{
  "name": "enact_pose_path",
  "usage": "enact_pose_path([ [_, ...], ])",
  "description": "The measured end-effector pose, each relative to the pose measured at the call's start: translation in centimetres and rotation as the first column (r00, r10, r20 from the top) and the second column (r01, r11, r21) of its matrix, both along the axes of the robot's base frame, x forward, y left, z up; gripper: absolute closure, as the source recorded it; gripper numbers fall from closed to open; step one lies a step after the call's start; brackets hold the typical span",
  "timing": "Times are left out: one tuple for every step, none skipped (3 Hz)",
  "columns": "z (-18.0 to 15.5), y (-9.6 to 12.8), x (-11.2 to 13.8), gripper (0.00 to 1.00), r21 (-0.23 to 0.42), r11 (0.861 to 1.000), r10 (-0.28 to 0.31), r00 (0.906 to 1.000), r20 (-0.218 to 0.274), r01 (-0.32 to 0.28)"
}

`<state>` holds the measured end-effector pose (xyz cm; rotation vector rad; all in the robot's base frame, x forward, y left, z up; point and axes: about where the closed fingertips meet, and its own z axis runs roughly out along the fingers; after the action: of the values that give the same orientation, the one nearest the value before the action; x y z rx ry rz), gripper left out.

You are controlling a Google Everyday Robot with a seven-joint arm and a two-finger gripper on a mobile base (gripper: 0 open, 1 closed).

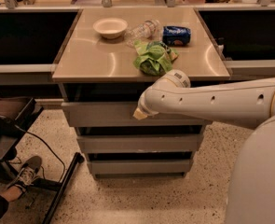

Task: Open top drawer

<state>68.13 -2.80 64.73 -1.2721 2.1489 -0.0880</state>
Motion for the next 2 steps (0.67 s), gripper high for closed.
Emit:
enact_pose_path([
  [0.52, -0.07, -0.45, 1.0, 0.024, 1.0, -0.009, 1.0, 0.004, 0.009],
  [0.55, -0.34, -0.41, 1.0, 0.025, 1.0, -0.009, 1.0, 0.004, 0.009],
])
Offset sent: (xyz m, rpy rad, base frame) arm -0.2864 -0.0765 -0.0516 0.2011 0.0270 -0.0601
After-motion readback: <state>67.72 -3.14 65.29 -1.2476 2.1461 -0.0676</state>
